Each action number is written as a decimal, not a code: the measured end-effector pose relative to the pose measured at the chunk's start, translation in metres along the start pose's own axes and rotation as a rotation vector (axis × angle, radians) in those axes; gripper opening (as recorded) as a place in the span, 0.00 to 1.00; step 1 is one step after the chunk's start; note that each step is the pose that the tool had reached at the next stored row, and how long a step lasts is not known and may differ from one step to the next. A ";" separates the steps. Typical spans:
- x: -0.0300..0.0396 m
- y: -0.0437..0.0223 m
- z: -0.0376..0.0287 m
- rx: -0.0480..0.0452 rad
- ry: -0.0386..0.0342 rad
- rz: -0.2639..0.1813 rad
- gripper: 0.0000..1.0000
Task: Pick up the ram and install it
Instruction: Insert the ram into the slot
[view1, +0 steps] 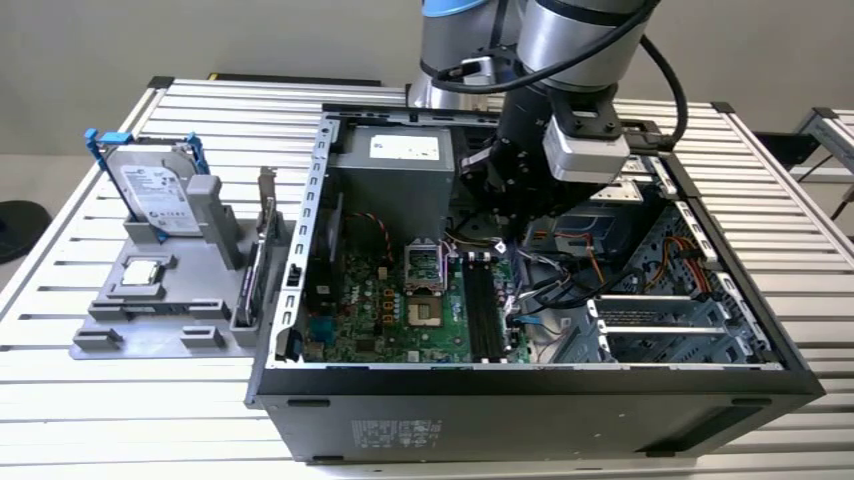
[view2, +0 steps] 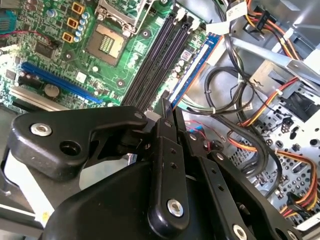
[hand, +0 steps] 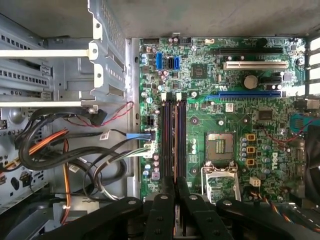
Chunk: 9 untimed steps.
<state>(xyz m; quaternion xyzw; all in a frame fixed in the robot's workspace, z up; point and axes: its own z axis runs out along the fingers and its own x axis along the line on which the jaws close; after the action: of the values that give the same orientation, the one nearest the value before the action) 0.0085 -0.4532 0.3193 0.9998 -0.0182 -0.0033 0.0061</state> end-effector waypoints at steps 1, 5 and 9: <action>0.0000 0.0000 0.0012 -0.0001 0.0000 0.000 0.00; 0.0000 -0.0001 0.0036 -0.0138 0.0004 0.000 0.00; 0.0002 -0.0001 0.0078 -0.0139 0.0010 0.000 0.00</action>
<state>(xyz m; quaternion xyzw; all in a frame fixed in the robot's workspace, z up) 0.0087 -0.4532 0.3115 0.9997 -0.0182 -0.0029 0.0130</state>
